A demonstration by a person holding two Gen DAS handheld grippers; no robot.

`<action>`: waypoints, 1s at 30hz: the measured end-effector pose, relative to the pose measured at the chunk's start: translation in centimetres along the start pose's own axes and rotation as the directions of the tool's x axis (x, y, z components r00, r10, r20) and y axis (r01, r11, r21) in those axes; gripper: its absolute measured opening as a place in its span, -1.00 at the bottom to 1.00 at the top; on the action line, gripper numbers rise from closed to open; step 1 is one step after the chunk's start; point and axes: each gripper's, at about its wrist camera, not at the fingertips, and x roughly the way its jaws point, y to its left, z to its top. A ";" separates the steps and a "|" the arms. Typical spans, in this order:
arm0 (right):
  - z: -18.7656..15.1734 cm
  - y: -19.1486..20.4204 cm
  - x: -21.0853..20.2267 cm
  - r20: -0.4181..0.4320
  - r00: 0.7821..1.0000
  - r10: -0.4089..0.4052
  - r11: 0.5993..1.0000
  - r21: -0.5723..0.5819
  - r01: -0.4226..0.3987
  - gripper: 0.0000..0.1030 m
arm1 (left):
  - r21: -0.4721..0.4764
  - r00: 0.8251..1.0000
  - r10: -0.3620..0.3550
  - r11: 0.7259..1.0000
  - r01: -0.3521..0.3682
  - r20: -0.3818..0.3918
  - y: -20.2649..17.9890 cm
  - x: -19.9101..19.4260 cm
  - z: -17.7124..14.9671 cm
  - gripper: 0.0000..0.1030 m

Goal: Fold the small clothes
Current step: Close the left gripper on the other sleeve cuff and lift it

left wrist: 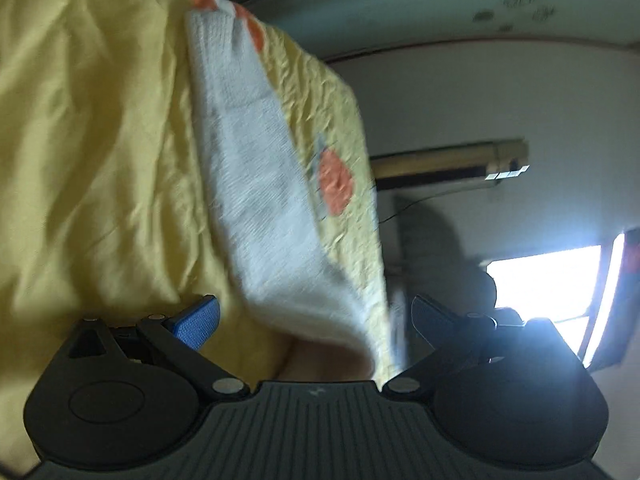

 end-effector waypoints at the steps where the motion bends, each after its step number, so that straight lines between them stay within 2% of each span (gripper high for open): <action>1: 0.0 0.0 0.0 0.002 1.000 0.002 1.000 0.003 -0.002 0.54 | -0.019 1.000 -0.015 1.000 0.015 -0.001 0.1 0.4 0.3 0.99; 4: -0.1 -0.2 0.0 0.004 1.000 0.012 1.000 0.014 -0.012 0.59 | -0.083 0.998 -0.053 0.995 0.055 0.030 0.4 1.3 1.8 0.99; 6: -0.1 -0.3 0.1 0.005 1.000 0.019 1.000 0.025 -0.019 0.61 | -0.112 0.997 -0.051 0.992 0.057 0.054 0.4 1.5 2.8 0.98; 7: -0.1 -0.4 0.1 0.005 1.000 0.024 0.999 0.030 -0.024 0.63 | -0.125 0.998 -0.044 0.991 0.051 0.055 0.3 1.7 3.1 0.98; 9: -0.1 -0.5 0.1 0.008 0.999 0.035 0.999 0.040 -0.036 0.65 | -0.123 1.000 -0.028 0.992 0.028 0.002 -0.2 1.6 3.3 0.98; 10: -0.1 -0.6 0.1 0.010 0.999 0.039 0.998 0.045 -0.039 0.66 | -0.097 0.999 0.007 0.995 -0.010 -0.031 -0.7 1.6 3.1 0.99; 12: -0.1 -0.7 0.1 0.011 0.999 0.047 0.997 0.053 -0.047 0.68 | -0.032 0.985 0.150 0.988 -0.153 -0.088 -1.6 2.0 2.5 0.99; 14: -0.1 -0.9 0.2 0.010 0.998 0.057 0.997 0.059 -0.057 0.73 | 0.032 0.977 0.199 0.980 -0.197 -0.082 -2.4 2.4 2.2 1.00; 16: -0.1 -1.0 0.3 0.009 0.998 0.065 0.996 0.062 -0.065 0.76 | 0.067 0.968 0.250 0.967 -0.248 -0.028 -3.5 2.9 2.4 1.00; 19: -0.1 -1.1 0.2 0.012 0.997 0.072 0.995 0.070 -0.072 0.76 | 0.118 0.947 0.296 0.943 -0.310 0.124 -4.6 3.4 2.9 1.00; 21: -0.1 -1.3 0.2 0.016 0.997 0.080 0.993 0.082 -0.081 0.77 | 0.101 0.950 0.266 0.953 -0.285 0.163 -4.4 4.0 3.5 1.00; 25: -0.2 -1.8 0.1 0.026 0.995 0.101 0.988 0.114 -0.103 0.78 | 0.049 0.943 0.220 0.970 -0.239 0.249 -3.5 3.8 5.1 0.98; 26: -0.2 -1.9 0.1 0.027 0.994 0.104 0.987 0.119 -0.107 0.79 | 0.034 0.941 0.212 0.973 -0.229 0.264 -3.3 3.7 5.6 0.89; 28: -0.2 -1.9 0.1 0.027 0.994 0.107 0.987 0.121 -0.109 0.79 | 0.024 0.930 0.236 0.967 -0.253 0.280 -3.1 3.7 6.6 0.36; 29: -0.2 -1.8 0.1 0.027 0.994 0.106 0.987 0.120 -0.109 0.80 | 0.037 0.934 0.243 0.964 -0.262 0.262 -3.1 3.6 7.1 -0.13; 30: -0.2 -1.8 0.2 0.026 0.994 0.106 0.987 0.118 -0.108 0.80 | 0.047 0.942 0.246 0.964 -0.263 0.230 -3.1 4.1 7.6 -0.42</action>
